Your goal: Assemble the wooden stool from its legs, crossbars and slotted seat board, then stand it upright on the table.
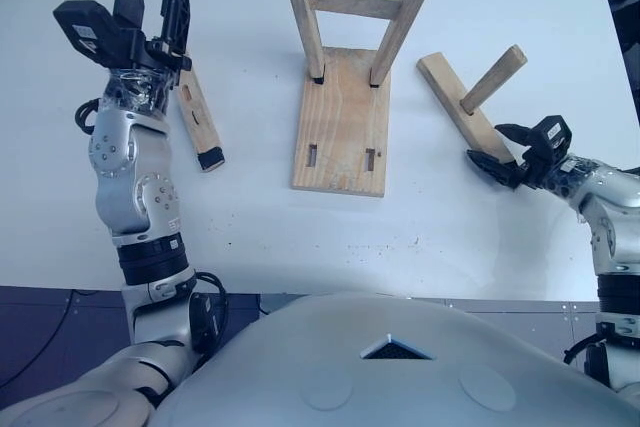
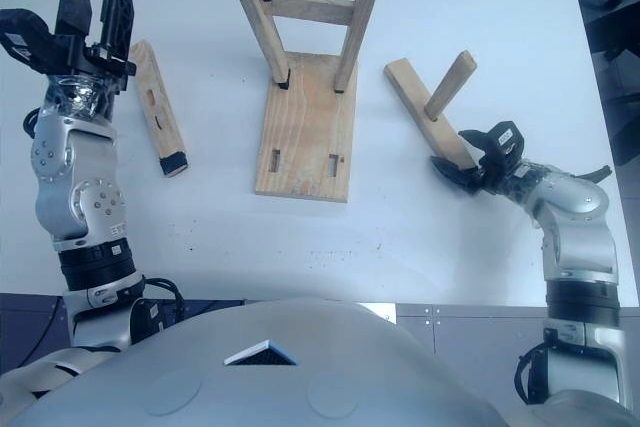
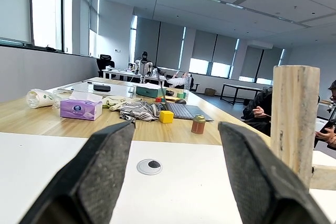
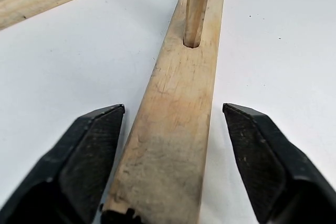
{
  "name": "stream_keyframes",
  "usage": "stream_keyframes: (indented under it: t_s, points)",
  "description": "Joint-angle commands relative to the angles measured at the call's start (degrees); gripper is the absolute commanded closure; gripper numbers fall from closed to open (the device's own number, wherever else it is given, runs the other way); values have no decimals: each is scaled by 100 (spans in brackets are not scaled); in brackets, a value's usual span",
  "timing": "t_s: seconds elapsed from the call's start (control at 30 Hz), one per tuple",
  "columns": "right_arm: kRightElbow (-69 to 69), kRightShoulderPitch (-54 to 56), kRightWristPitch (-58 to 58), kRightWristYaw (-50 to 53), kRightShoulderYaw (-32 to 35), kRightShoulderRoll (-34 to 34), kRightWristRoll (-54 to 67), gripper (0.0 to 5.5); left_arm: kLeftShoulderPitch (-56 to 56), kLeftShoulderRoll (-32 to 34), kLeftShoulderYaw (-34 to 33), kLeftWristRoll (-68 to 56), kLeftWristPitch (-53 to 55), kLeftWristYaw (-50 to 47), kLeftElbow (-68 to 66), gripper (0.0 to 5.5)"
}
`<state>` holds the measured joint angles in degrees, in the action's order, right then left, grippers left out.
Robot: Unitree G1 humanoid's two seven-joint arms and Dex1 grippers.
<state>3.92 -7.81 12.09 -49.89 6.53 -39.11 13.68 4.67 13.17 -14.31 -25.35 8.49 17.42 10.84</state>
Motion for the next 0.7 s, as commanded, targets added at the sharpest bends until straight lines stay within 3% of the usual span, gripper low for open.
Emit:
stream_keyframes:
  t_s: [0.03, 0.2, 0.7]
  points:
    - [55, 5, 58, -30, -52, -124, -105, 274, -8, 33, 20, 56, 83, -46, 42, 260]
    - [66, 21, 104, -42, -57, -122, -120, 349, 6, 30, 16, 64, 74, -58, 20, 260]
    - [-115, 540, 1087, 261, 536, 259, 966, 349, 63, 27, -57, -88, 169, -44, 0, 260]
